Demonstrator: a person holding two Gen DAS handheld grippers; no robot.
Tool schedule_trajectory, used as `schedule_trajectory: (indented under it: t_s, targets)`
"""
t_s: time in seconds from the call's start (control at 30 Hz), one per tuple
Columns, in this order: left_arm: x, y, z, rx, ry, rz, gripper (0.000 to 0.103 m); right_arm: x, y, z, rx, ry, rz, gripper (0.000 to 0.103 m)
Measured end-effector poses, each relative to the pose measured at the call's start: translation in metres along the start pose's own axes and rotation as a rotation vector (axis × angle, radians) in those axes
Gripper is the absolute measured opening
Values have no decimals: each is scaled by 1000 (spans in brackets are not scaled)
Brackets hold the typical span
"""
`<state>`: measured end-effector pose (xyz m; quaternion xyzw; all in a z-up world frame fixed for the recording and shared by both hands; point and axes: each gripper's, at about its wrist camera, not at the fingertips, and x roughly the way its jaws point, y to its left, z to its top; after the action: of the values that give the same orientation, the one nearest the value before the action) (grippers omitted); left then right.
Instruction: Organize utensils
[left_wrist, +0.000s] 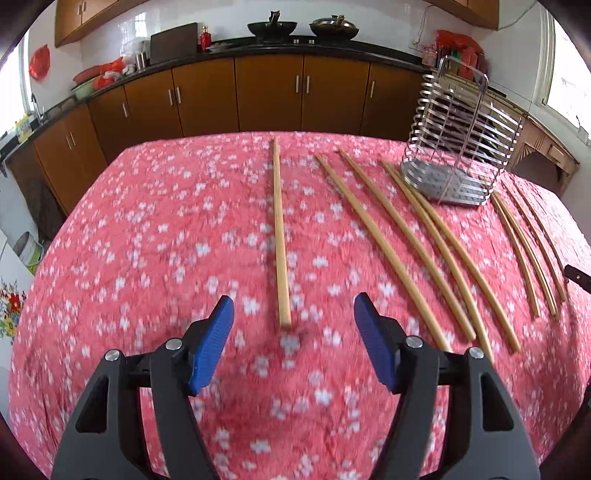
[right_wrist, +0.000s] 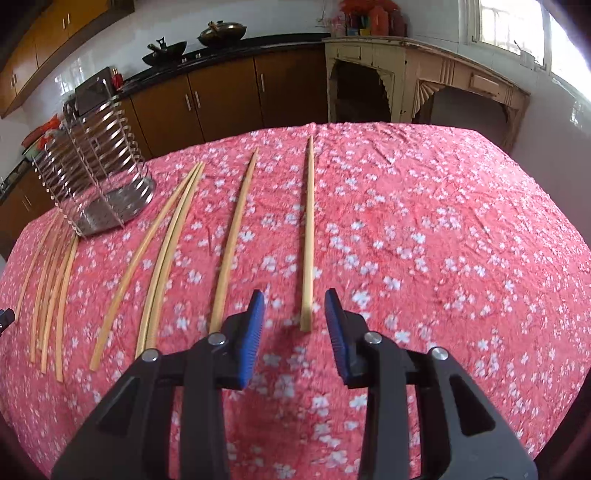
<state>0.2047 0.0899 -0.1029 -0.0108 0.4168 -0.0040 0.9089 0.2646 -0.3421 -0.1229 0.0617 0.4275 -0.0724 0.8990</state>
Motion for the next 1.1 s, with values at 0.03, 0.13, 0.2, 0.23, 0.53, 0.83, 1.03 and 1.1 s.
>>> schedule_trajectory:
  t_s: [0.03, 0.13, 0.2, 0.23, 0.53, 0.83, 1.03, 1.1]
  targets:
    - [0, -1, -3, 0, 8, 1, 67, 3, 0, -2, 3, 8, -4, 33]
    - [4, -5, -10, 12, 28, 16, 63, 1, 2, -7, -6, -6, -25, 28]
    - [4, -5, -14, 10, 39, 20, 49, 1, 0, -8, 0, -7, -27, 25]
    - [3, -5, -13, 5, 36, 19, 45, 1, 0, -8, 2, -8, -30, 23]
    - [17, -9, 3, 6, 35, 63, 25, 0, 0, -10, -1, -12, -40, 22]
    - [17, -13, 2, 15, 32, 53, 7, -3, -1, -11, 0, -18, -23, 8]
    - [-12, -6, -7, 32, -38, 32, 7, -34, -1, -15, -24, -109, -32, 8]
    - [-29, -5, -7, 42, -87, 28, 7, -49, 2, -16, -38, -156, -42, 8]
